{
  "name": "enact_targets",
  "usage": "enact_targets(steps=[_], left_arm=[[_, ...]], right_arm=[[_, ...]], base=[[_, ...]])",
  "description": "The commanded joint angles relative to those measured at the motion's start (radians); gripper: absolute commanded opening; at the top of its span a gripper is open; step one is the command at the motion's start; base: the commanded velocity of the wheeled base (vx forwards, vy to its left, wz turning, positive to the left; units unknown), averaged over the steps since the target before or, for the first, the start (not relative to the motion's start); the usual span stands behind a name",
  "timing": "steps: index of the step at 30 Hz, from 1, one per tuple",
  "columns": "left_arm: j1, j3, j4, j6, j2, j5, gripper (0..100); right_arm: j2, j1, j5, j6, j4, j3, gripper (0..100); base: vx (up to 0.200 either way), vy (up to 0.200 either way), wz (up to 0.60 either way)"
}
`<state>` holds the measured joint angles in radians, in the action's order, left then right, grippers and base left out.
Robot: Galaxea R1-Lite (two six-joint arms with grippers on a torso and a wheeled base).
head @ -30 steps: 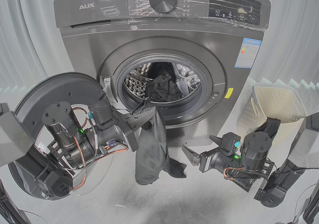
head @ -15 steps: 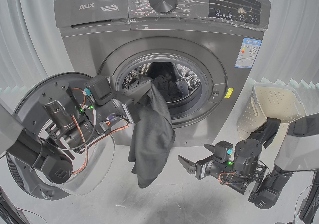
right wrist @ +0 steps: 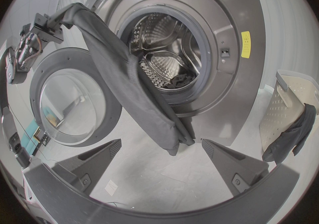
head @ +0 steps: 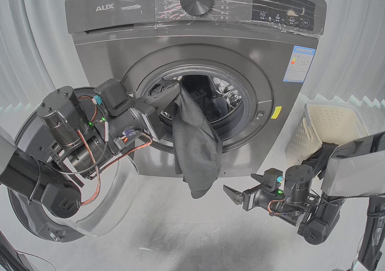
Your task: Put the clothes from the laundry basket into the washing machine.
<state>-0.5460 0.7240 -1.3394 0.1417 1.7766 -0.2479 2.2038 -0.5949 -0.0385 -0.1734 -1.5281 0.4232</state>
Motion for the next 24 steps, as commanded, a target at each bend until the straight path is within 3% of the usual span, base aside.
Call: enact_targets(steps=[1,13,23,24], left_arm=[[-0.002,0.003,0.014,0.001,-0.014,-0.001,0],[-0.006,0.002,0.020,0.001,-0.014,-0.001,0],[-0.008,0.002,0.020,0.001,-0.022,-0.001,0],[-0.008,0.000,0.020,0.001,-0.023,-0.001,0]], right_arm=[[0.080,0.029,0.005,0.003,-0.014,0.034,100],[0.217,0.024,0.014,0.005,-0.015,0.095,100],[0.224,0.017,0.101,0.003,-0.014,0.128,100],[0.228,0.017,0.126,0.005,-0.014,0.141,100]], base=[[0.000,0.000,0.00],[0.000,0.000,0.00],[0.000,0.000,0.00],[0.000,0.000,0.00]])
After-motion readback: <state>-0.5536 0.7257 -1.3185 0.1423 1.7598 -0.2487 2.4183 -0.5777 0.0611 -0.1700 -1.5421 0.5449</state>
